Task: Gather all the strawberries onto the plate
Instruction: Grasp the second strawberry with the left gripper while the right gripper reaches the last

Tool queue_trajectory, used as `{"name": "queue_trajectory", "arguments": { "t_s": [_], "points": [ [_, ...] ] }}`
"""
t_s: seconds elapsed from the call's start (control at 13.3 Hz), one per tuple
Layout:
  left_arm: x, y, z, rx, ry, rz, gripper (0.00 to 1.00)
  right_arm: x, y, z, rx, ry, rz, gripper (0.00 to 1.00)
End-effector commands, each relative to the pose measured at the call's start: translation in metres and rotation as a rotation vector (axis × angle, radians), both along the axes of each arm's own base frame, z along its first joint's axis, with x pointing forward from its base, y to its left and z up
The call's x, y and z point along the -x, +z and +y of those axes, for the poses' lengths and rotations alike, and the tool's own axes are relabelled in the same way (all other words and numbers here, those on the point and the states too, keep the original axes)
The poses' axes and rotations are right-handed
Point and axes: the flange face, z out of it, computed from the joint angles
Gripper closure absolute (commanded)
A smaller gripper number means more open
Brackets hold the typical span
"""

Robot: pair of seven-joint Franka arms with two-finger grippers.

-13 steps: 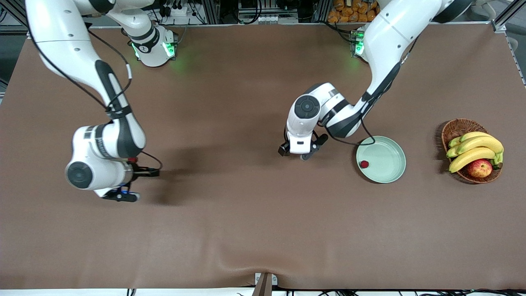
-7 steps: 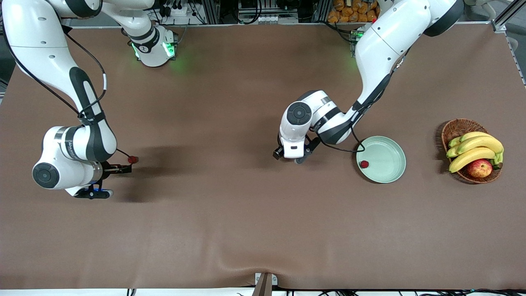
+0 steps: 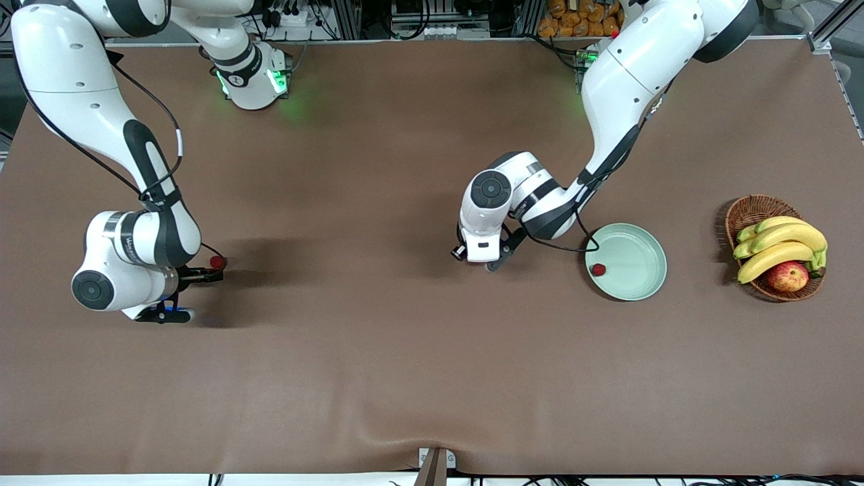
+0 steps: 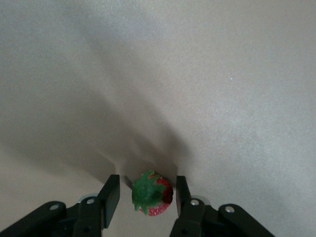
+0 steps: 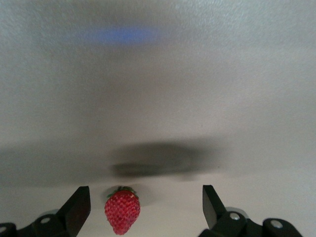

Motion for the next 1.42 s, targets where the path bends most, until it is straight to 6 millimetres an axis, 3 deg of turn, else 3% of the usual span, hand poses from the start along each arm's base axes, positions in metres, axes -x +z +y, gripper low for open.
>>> {"name": "queue_trajectory", "arguments": {
  "t_s": [0.0,0.15,0.3,0.52,0.67,0.9,1.05,1.2,1.35],
  "points": [
    [-0.005,-0.005,-0.005,0.002,-0.014,-0.019,0.66,0.008,0.000,0.002,-0.002,0.003,0.036,0.04],
    [-0.005,-0.005,-0.006,0.002,-0.021,-0.020,1.00,0.011,-0.001,0.009,-0.002,0.010,0.061,0.13],
    [-0.012,0.010,-0.004,0.010,-0.015,-0.045,1.00,0.011,-0.002,0.012,-0.004,0.009,0.062,0.18],
    [-0.037,0.079,0.021,-0.005,0.009,-0.124,1.00,0.013,-0.010,0.023,-0.008,0.021,0.074,0.27],
    [-0.055,0.114,0.056,-0.038,-0.052,-0.127,1.00,0.014,-0.012,0.024,-0.010,0.022,0.080,0.34],
    [-0.083,0.133,0.143,-0.089,-0.235,0.004,1.00,0.015,-0.012,0.025,-0.011,0.026,0.089,0.54],
    [-0.094,0.129,0.199,-0.093,-0.283,0.071,1.00,0.015,-0.010,0.024,-0.011,0.024,0.094,0.69],
    [-0.097,0.110,0.249,-0.101,-0.376,0.122,1.00,0.013,-0.008,0.026,-0.014,0.025,0.088,0.88],
    [-0.102,0.096,0.302,-0.078,-0.442,0.158,1.00,0.000,0.004,0.035,-0.077,-0.034,0.042,0.91]
  ]
}}
